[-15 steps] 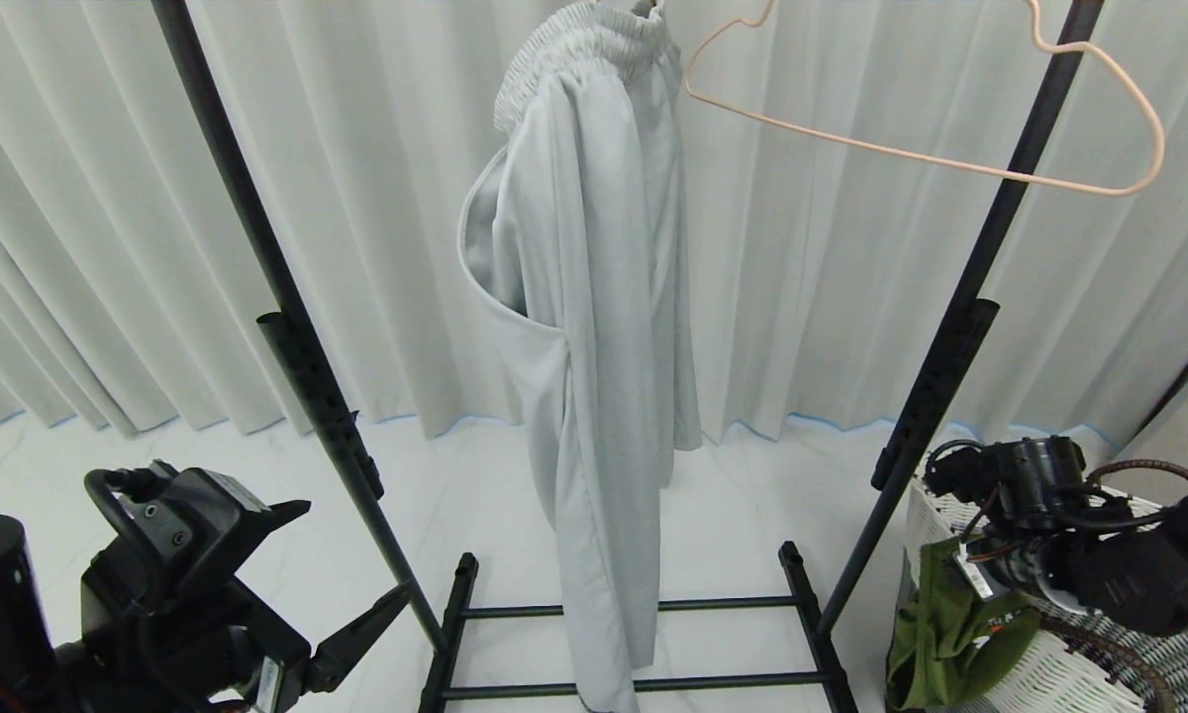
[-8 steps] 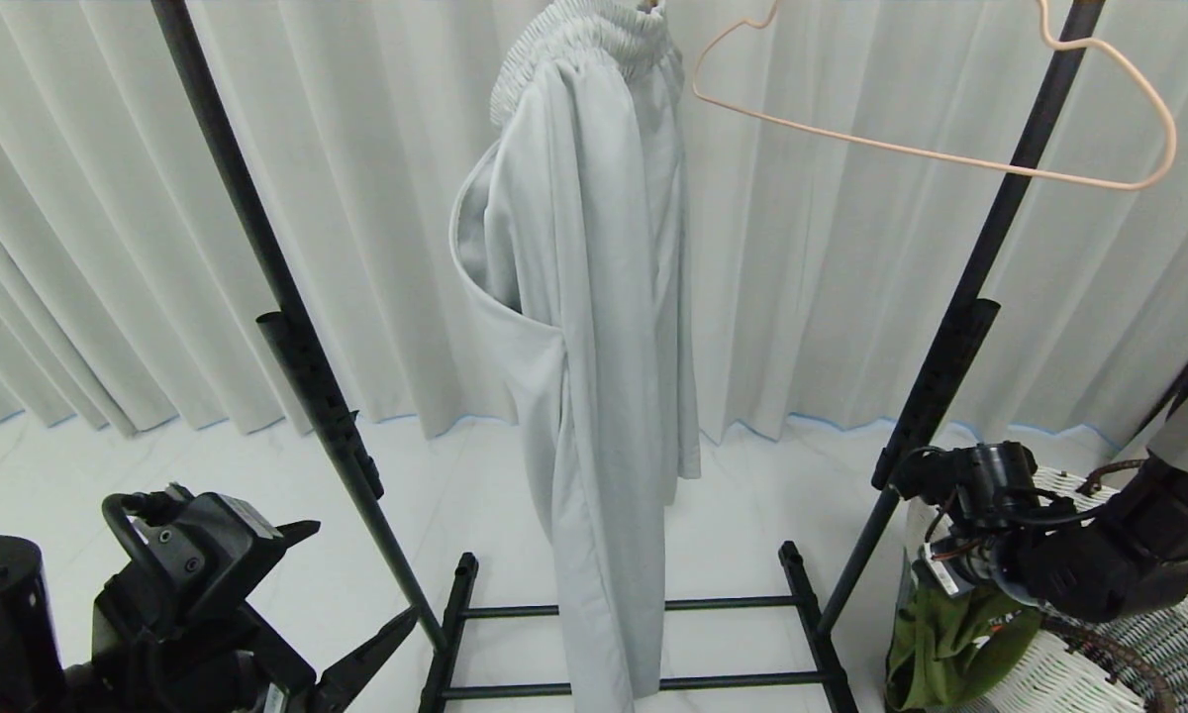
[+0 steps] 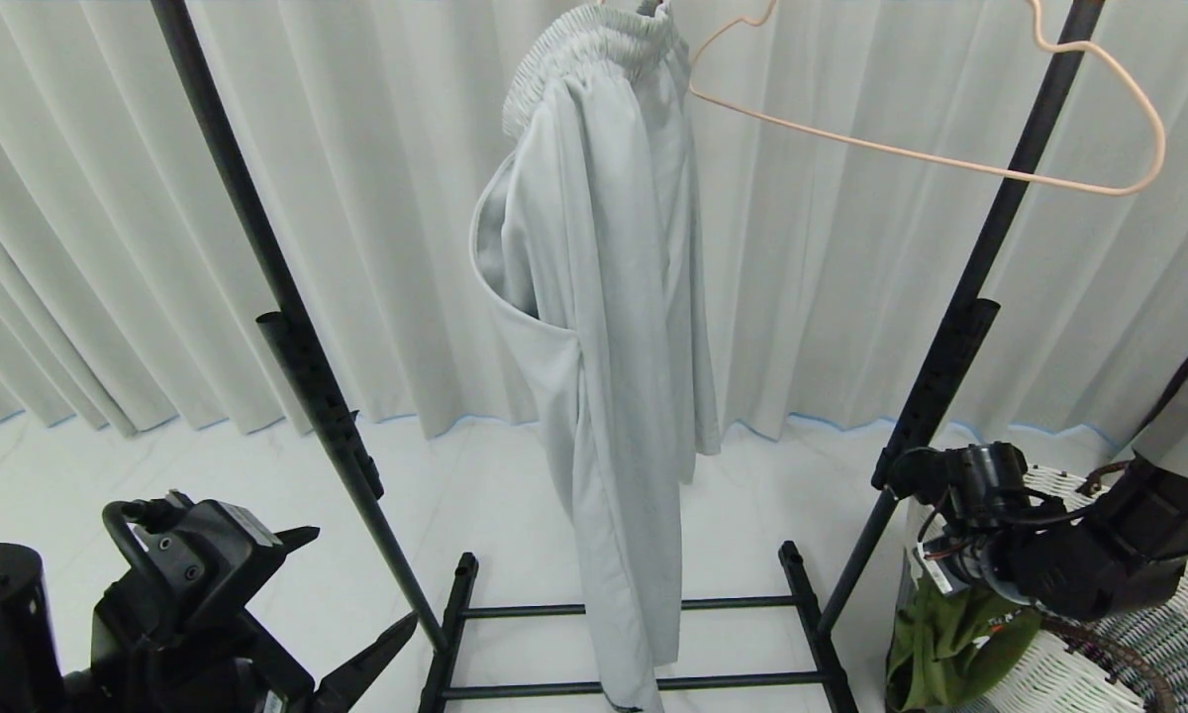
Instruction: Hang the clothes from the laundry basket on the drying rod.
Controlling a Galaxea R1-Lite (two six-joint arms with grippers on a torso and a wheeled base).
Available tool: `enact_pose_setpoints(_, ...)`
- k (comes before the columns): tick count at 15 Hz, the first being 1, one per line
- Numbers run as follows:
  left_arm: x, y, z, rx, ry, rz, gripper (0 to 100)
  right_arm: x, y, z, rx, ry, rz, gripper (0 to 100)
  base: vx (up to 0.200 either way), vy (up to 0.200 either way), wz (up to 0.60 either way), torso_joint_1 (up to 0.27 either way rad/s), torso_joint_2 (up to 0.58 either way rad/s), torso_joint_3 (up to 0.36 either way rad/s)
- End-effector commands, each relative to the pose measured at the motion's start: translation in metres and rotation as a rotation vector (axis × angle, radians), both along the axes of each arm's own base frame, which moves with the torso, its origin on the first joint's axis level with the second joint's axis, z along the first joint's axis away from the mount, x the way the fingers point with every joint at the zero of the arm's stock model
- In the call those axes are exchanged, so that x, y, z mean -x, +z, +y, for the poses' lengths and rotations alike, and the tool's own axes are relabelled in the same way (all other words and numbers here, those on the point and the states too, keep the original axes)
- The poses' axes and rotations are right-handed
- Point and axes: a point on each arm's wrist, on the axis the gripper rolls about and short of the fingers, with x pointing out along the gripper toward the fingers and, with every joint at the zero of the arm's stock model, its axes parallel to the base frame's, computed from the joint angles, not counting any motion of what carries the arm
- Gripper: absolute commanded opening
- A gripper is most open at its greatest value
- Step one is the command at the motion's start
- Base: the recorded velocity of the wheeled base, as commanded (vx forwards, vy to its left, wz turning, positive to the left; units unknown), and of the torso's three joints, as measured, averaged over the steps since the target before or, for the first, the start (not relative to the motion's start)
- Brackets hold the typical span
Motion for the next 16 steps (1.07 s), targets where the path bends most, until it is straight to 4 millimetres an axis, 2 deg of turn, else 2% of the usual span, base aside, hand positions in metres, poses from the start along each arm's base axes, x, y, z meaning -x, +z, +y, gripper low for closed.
enact_pose_setpoints(1,0.000,0.000,0.000,0.001,-0.002,-0.002,100,0.003,0.012,0.003,-0.013,0.006,-0.033,0,0.000,0.000,0.00,0.000,0.00,0.000)
enact_pose_setpoints(3,0.000,0.000,0.000,0.001,-0.002,-0.002,100,0.006,0.020,0.005,-0.018,0.011,-0.056,0,0.000,0.000,0.00,0.000,0.00,0.000)
enact_pose_setpoints(5,0.000,0.001,0.000,0.002,-0.002,-0.004,100,0.011,0.036,0.007,-0.030,0.022,-0.099,0,0.000,0.000,0.00,0.000,0.00,0.000)
enact_pose_setpoints(7,0.001,0.001,-0.001,0.002,-0.008,-0.005,100,0.021,0.054,0.007,-0.042,0.030,-0.148,0,0.000,0.000,0.00,0.000,0.00,0.000)
enact_pose_setpoints(10,0.003,0.001,-0.005,0.001,-0.043,-0.006,100,0.039,0.092,0.008,-0.072,0.051,-0.254,0,0.000,0.000,0.00,0.000,0.00,0.000)
enact_pose_setpoints(12,0.005,0.000,-0.008,-0.002,-0.066,-0.005,100,0.060,0.123,0.013,-0.095,0.089,-0.314,0,0.000,0.000,0.00,0.000,0.00,0.000)
enact_pose_setpoints(16,0.009,-0.002,-0.006,-0.020,-0.049,-0.012,100,0.108,0.171,0.020,-0.133,0.188,-0.372,0,0.000,0.000,0.00,0.000,0.00,0.000)
